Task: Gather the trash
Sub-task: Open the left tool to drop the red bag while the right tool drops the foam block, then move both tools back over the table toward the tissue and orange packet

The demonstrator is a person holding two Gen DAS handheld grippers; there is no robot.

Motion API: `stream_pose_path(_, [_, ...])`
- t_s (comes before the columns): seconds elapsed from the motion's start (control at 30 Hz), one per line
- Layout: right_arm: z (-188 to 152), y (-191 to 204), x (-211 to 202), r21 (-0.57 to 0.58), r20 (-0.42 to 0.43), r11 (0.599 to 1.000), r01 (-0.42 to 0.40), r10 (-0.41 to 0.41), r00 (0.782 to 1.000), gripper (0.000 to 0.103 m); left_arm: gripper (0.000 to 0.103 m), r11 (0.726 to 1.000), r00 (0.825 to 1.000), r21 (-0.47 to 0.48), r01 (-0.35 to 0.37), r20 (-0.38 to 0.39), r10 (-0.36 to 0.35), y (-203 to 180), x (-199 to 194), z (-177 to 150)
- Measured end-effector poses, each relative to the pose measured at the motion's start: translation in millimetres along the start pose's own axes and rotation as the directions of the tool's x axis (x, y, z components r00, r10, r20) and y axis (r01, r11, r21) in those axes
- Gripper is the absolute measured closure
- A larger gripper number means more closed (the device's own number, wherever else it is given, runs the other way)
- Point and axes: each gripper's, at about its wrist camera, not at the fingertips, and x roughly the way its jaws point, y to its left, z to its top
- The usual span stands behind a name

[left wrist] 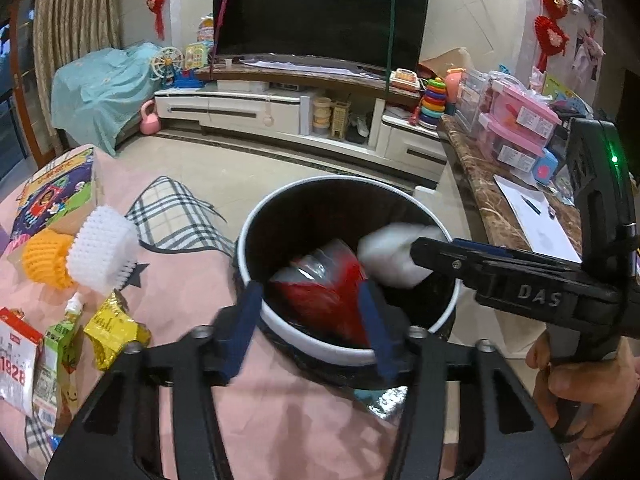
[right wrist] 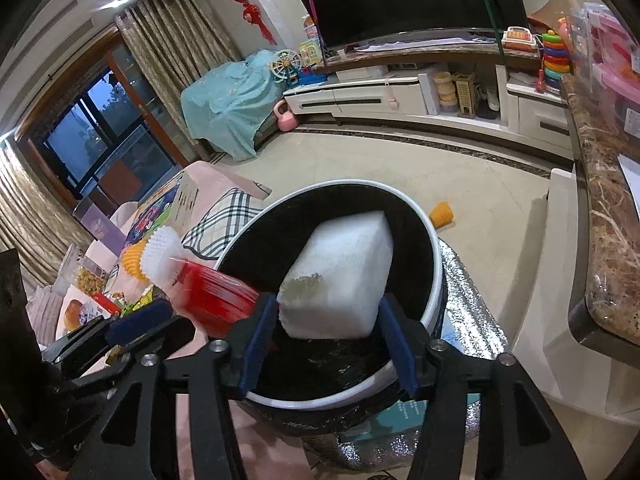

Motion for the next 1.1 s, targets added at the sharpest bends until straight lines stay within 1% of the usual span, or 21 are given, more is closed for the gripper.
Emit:
stream_pose_path(0.07, [0,-1,-4,0.007,0.012,1.000,0.000,0.000,1.000,0.034,0.049,1.000,1.000,0.001,-0.009,0.003,0.009,2,-3,-2])
stream_pose_path(0.17, [-1,-2,-10,0.014,0.024,1.000,0.003,-0.003,1.000,0.034,0.047,1.000,1.000,-0.012,-0.015,0.010,0.015,7,-9,-6])
stream_pose_path(0.23, [-2,-1,-13,0.020,0.034,1.000,-0.001,0.000,0.999,0.030,0.046,0.999,1.000,-0.026,-0.020,0.013,0.020,12,-15,-13])
stream_pose_path(0.33, [-9,2,-20,0.031,0.054,0.999,-0.008,0.007,0.999,0.023,0.042,0.999,0.999,-0.039,-0.033,0.018,0.033,17,-24,-26])
stream_pose_path(0.4, [-14,6,-23,0.036,0.058,0.999,-0.015,0.013,0.998,0.015,0.040,0.998,0.999,-0.051,-0.040,0.022,0.041,20,-31,-35])
stream_pose_path(0.63, [-39,26,-32,0.033,0.065,0.999,-0.042,0.040,0.997,0.014,0.039,0.992,0.997,-0.109,-0.068,0.037,0.072,38,-59,-70])
stream_pose_path(0.8, [-63,46,-36,0.027,0.064,0.996,-0.083,0.081,0.995,0.013,0.037,0.985,0.993,-0.139,-0.098,0.045,0.105,52,-80,-95])
stream_pose_path(1.1, [-106,86,-32,0.000,0.019,0.991,-0.136,0.136,0.990,0.013,0.037,0.958,0.986,-0.245,-0.150,0.038,0.164,94,-115,-145])
